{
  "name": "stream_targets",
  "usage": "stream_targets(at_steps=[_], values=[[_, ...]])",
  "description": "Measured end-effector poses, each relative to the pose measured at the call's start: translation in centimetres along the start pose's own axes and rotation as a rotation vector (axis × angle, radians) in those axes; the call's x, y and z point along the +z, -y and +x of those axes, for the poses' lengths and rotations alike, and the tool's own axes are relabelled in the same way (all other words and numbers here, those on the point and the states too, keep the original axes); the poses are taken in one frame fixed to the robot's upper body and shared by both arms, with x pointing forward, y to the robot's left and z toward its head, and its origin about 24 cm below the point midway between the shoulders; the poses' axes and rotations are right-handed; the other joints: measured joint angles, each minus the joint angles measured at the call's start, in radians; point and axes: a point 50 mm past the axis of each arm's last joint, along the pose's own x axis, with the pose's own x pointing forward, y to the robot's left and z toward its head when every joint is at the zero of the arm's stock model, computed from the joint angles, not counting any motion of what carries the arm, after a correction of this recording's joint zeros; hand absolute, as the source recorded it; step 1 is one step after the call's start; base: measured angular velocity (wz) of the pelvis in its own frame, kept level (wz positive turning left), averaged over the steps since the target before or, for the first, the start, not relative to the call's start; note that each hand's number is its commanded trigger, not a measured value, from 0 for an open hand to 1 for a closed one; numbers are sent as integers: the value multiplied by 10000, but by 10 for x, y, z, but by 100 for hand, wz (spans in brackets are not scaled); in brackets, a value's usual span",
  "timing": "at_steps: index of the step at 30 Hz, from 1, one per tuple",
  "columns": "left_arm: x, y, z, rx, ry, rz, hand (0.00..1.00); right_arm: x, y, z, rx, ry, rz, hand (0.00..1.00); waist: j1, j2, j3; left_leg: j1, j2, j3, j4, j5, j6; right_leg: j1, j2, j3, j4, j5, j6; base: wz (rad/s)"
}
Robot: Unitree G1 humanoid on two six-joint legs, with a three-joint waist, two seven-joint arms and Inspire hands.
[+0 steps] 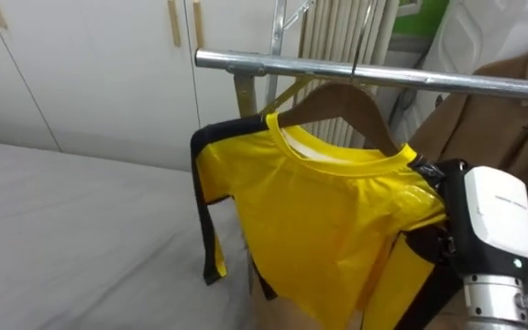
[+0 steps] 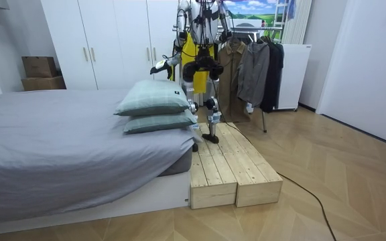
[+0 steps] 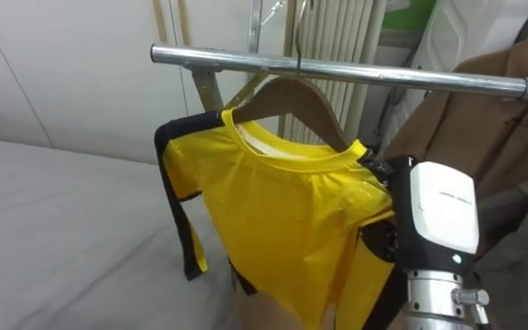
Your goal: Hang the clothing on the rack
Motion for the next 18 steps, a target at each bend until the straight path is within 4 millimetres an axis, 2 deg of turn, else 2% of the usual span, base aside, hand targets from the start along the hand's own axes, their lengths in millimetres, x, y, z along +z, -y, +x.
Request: stream_targets(at_steps=[4,13,18], values=[[-2,-1,0,2,22,69,0,-1,0,-1,35,-14,-2,100,-23,38,18,19,9,36,-2,0,0,-17,42,106,21,10,-8,-9],[-2,-1,0,-31,37,72,0,-3,1,-1,51,-104,-20,100,-62,61,5,20,37,37,-7,0,0,-5,75,98,11,22,-29,0],[-2,-1,0,-48,11,61,0,-6,2,0,51,-488,622,100,-64,62,2,79,39,29,-16,0,0,47,73,121,12,24,-31,0]])
